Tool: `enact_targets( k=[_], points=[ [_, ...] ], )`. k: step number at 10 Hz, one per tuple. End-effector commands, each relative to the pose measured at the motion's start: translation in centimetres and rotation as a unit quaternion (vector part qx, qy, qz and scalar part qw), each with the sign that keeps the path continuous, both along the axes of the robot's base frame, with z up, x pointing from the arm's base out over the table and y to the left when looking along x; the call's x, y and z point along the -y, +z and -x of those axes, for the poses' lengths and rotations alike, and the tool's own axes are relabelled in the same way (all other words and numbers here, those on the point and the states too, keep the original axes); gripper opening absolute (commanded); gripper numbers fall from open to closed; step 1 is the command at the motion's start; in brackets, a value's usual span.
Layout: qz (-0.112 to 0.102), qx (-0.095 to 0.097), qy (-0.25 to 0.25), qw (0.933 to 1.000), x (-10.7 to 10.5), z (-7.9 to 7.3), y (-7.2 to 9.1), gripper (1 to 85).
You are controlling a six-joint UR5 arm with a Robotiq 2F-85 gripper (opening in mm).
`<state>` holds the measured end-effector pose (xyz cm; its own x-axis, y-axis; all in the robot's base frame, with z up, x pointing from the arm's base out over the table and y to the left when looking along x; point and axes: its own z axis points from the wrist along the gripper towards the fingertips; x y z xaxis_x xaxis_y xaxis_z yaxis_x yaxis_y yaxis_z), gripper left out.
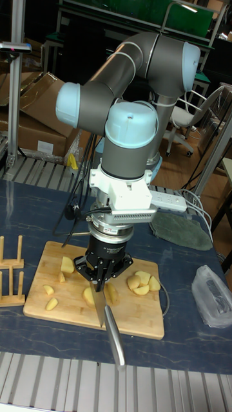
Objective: Chop the potatoes
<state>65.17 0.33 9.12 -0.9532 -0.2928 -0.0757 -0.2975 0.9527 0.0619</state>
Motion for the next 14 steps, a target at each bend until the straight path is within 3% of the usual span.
enact_targets(
  k=[1, 11, 14],
  points=[
    [-0.009, 0.000, -0.004, 1.0000, -0.39, -0.23, 0.20, 1.0],
    [-0.012, 0.004, -0.001, 0.9999, -0.13, -0.49, -0.18, 1.0],
    [-0.011, -0.004, -0.025, 0.9996, 0.05, -0.19, -0.13, 1.0]
  ],
)
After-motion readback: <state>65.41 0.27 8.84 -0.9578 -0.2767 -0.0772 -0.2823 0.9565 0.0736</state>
